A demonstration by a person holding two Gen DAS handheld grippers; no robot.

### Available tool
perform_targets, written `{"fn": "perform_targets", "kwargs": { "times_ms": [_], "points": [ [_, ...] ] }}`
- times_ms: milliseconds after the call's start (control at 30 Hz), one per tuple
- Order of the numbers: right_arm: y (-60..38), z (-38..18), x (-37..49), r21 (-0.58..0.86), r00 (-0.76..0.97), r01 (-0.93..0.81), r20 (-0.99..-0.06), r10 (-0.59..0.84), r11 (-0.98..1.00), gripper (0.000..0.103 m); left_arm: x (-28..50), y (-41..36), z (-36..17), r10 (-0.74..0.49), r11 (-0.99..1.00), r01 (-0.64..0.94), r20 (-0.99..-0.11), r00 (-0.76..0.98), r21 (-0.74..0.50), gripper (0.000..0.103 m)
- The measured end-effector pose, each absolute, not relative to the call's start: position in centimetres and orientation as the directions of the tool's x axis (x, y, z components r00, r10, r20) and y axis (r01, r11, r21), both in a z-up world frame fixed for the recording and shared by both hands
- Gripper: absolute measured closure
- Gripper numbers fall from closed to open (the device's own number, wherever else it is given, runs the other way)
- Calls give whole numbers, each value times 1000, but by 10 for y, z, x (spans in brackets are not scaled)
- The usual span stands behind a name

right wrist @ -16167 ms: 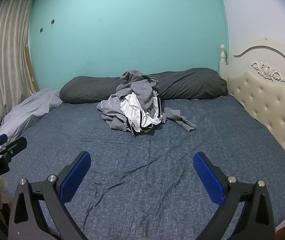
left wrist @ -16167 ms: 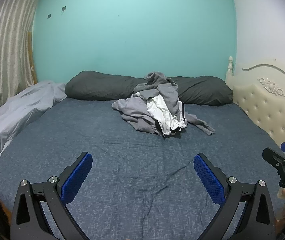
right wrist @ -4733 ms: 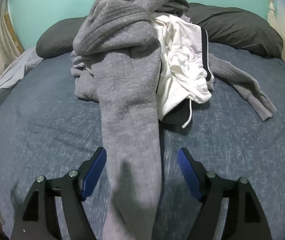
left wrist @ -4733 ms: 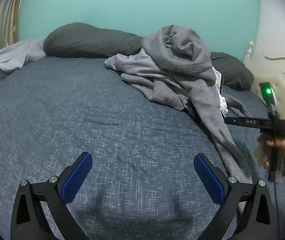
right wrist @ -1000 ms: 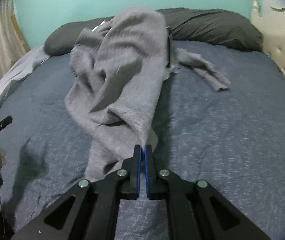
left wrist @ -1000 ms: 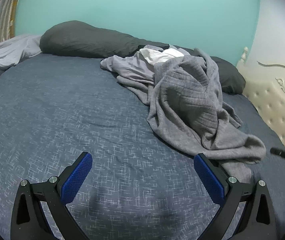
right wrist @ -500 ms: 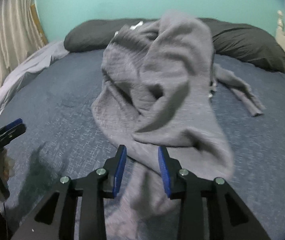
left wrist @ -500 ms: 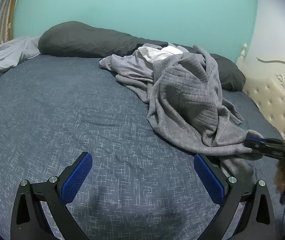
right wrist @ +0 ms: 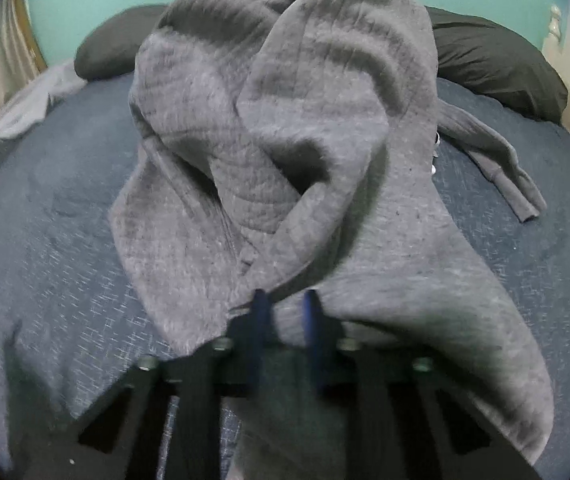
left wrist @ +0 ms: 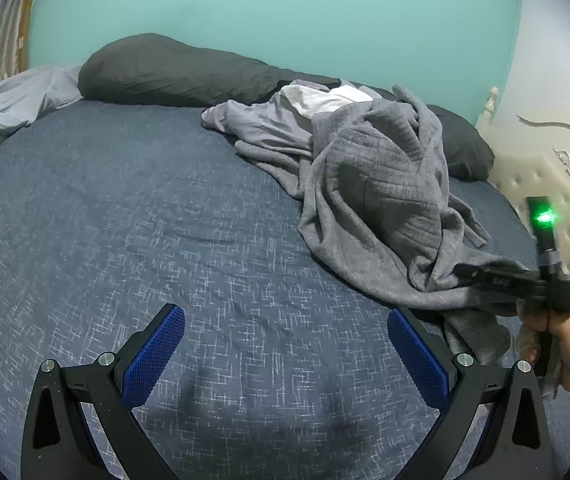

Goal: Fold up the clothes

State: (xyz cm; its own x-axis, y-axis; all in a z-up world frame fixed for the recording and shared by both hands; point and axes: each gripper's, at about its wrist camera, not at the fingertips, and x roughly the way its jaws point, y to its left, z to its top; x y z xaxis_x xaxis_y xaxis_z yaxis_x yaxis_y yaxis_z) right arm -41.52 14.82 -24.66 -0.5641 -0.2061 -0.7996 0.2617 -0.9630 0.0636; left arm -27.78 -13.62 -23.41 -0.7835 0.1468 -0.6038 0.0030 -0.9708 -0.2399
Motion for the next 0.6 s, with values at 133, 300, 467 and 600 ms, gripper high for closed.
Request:
{"fn": "perform_targets", "kwargs": {
  "times_ms": [133, 300, 467, 600],
  "points": [
    [173, -220, -392, 97, -634, 263, -733, -247, -960, 101, -276, -134, -232, 147, -972, -2, -597, -788, -236, 0],
    [224, -196, -381, 101, -708, 159, -681, -185, -982, 101, -276, -130, -232, 149, -973, -10, -599, -787, -229, 0],
    [270, -209, -390, 125, -663, 18, -741, -105, -992, 101, -277, -125, -235, 150, -976, -19, -605, -782, -217, 0],
    [272, -201, -377, 184, -698, 48, -696, -165, -982, 99, -278, -126, -236, 148, -976, -16, -609, -779, -217, 0]
  ]
}}
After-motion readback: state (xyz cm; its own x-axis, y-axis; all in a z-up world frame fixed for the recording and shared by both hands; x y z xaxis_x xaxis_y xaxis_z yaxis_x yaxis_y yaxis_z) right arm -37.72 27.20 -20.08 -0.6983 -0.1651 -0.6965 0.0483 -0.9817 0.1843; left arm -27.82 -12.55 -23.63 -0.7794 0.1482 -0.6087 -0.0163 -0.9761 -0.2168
